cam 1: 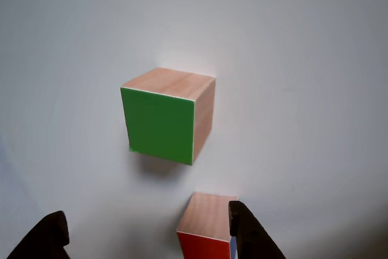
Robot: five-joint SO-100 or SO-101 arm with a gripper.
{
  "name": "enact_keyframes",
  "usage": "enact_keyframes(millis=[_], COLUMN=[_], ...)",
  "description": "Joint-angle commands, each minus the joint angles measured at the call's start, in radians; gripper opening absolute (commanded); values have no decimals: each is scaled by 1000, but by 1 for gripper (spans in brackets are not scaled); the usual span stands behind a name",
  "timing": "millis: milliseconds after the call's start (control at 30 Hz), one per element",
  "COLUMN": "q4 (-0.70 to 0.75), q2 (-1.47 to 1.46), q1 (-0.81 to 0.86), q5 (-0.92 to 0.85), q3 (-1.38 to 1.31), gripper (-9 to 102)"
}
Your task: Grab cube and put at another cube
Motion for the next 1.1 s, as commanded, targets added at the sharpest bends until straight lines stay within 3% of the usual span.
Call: enact_keyframes(millis=[0, 333, 1067], q4=[9, 3, -38], q2=[-97, -350, -594], q1=[17, 57, 58], q5=[11, 21, 35], q3=[-100, -232, -360], gripper=[41, 42, 41])
